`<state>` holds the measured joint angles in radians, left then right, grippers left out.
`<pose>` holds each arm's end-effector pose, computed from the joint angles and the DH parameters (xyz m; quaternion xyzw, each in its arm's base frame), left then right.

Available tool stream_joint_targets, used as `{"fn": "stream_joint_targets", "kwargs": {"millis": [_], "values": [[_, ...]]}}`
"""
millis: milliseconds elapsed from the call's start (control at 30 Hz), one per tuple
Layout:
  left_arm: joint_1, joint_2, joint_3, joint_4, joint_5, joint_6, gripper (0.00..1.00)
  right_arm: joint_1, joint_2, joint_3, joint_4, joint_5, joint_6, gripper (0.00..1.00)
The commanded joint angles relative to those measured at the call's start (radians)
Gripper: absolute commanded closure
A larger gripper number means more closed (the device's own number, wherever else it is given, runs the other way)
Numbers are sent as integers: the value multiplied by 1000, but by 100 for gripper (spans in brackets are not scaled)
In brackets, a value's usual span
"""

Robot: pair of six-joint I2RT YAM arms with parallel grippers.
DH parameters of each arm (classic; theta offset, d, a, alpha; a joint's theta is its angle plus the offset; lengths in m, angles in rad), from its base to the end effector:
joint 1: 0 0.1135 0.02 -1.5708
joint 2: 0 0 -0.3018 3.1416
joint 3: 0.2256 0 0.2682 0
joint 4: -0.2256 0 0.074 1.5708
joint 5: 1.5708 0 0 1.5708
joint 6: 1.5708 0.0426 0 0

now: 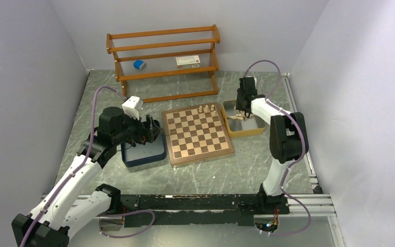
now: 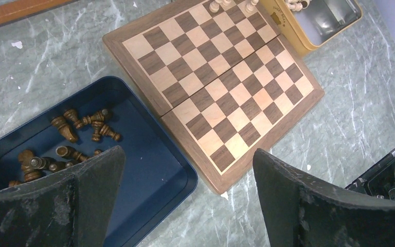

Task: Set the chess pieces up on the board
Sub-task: Pick up the chess piece from the storage box.

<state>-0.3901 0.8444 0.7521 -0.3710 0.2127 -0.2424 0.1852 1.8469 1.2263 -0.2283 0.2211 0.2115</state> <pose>0.1712 -0.0801 0.3231 0.1181 0.8393 -0.2484 0.4689 0.4206 0.0693 0.2139 0.0512 0.9293 -0.0320 0.3645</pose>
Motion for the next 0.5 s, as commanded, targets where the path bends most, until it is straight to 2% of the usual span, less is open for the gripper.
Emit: {"fn": "stream_joint_targets", "kwargs": {"millis": [0,467], "values": [[-8,-8,16,-3,-29,17,1,-2,58,66,38,34,-20,69],[-7,-8,15,-5,-37,18,1,-1,126,96,63,-17,-14,72]]}}
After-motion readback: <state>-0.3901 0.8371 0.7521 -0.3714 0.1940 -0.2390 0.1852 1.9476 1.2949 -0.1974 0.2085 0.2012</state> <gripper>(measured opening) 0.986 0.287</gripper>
